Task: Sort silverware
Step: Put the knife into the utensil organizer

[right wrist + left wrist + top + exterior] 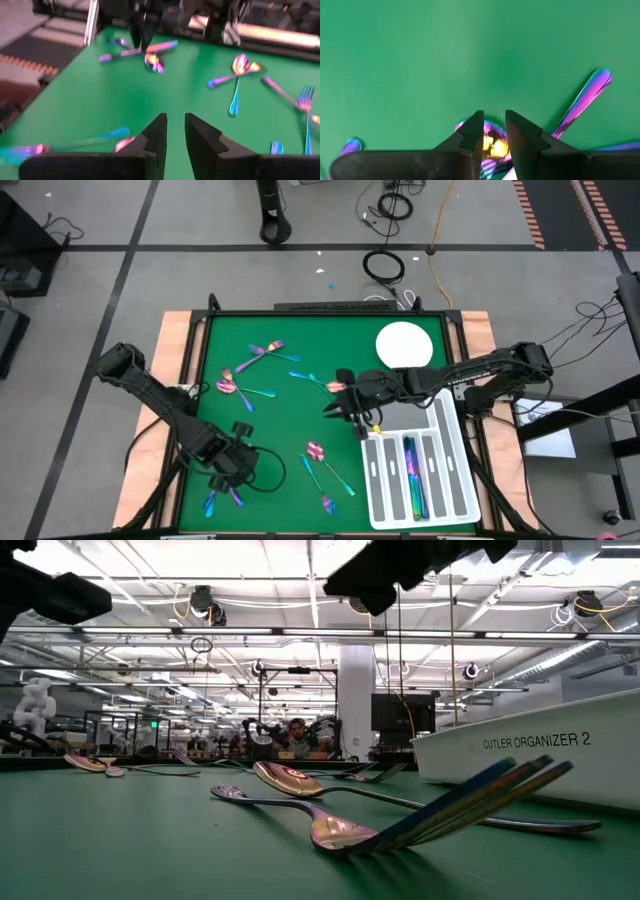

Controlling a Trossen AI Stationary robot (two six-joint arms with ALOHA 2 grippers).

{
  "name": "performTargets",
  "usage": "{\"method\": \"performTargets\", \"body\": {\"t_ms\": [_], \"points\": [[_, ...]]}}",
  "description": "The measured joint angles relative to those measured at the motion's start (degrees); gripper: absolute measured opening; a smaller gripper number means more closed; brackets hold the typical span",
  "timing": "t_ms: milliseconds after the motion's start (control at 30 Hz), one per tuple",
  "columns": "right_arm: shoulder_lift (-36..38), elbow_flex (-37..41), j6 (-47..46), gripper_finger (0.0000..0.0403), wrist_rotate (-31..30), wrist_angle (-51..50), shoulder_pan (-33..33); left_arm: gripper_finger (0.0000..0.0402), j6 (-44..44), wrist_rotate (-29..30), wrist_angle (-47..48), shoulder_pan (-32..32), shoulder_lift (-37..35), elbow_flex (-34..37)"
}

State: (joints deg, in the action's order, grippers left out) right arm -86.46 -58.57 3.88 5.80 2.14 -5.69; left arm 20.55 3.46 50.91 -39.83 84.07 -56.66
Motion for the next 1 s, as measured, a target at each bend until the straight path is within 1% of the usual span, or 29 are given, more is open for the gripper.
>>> {"method": "performTargets", "body": {"t_ms": [133,267,300,433,467,533,633,700,733,767,900,967,1000], "points": [[0.00,0.00,0.10,0.0059,-0.15,5.99,-0.72,0.0120,-0.02,0.07,-1.15,0.00,0.00,0.00],[0.00,0.00,0.28,0.0059,-0.65,10.82,-2.63,0.0172,-1.25,-0.77,-0.91,-0.09,0.00,0.02],[0.00,0.00,0.20,0.0059,-2.01,11.58,-3.30,0.0186,-2.29,-1.70,-0.93,-0.25,-0.02,0.02],[0.00,0.00,-0.73,0.0059,-11.45,12.10,-5.57,0.0233,-7.75,-4.57,-0.91,-1.40,-0.01,0.02],[0.00,0.00,-0.84,0.0059,-13.09,11.82,-5.93,0.0241,-8.44,-4.76,-0.92,-1.70,0.00,0.02],[0.02,0.00,-1.92,0.0059,-13.49,10.29,-6.37,0.0253,-8.86,-5.58,-0.92,-2.34,0.00,-0.01],[0.00,0.02,-7.08,0.0059,-13.35,9.67,-7.13,0.0258,-7.38,-11.15,-0.73,-3.15,-0.01,-0.86],[0.02,0.02,-10.46,0.0059,-13.36,9.93,-7.87,0.0258,-6.81,-12.71,-0.84,-4.03,-0.02,-1.47],[0.04,0.02,-11.48,0.0059,-13.40,9.89,-8.43,0.0258,-6.55,-12.33,-0.91,-4.49,-0.02,-1.59],[0.02,0.02,-11.89,0.0059,-13.38,9.73,-9.09,0.0258,-6.38,-10.53,-1.05,-5.01,-0.02,-1.60],[0.02,0.02,-10.22,0.0059,-13.35,9.99,-12.74,0.0258,-6.99,0.20,-0.68,-6.48,0.82,-1.60],[0.02,0.02,-9.84,0.0059,-13.43,9.86,-14.65,0.0258,-7.38,2.69,-0.52,-6.47,2.18,-1.60],[0.02,0.02,-10.04,0.0059,-13.72,10.06,-15.68,0.0258,-6.83,2.82,-0.67,-6.45,3.11,-1.60]]}}
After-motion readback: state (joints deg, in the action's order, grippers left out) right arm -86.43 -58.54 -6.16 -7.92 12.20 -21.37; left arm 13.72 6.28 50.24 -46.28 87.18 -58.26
